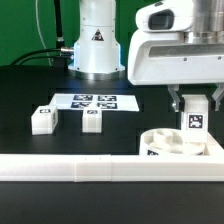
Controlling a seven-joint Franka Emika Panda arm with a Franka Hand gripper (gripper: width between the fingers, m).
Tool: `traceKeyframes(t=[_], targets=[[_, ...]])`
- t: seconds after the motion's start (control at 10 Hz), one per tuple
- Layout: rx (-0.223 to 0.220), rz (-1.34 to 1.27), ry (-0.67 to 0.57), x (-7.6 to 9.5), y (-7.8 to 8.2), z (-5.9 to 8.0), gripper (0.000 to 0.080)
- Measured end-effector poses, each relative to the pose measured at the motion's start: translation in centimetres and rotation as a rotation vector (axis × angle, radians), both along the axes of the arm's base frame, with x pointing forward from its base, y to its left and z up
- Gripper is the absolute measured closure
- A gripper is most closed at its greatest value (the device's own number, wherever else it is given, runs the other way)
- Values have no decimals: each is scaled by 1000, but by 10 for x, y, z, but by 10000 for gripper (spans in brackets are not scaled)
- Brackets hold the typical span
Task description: Assemble stool
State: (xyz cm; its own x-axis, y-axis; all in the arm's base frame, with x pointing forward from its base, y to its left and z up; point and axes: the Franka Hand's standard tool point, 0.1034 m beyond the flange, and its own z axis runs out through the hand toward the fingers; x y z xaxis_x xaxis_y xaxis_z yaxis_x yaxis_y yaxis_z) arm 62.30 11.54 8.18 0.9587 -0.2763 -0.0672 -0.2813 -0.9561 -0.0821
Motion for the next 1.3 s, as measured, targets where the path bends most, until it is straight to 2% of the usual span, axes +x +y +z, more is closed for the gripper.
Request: traceKeyframes(t=[0.4,0.8,1.3], targets=[[4,-470,19,0,3,-1,459],[20,-879,95,-1,4,-2,459],[31,-1152,143,-1,5,-2,458]])
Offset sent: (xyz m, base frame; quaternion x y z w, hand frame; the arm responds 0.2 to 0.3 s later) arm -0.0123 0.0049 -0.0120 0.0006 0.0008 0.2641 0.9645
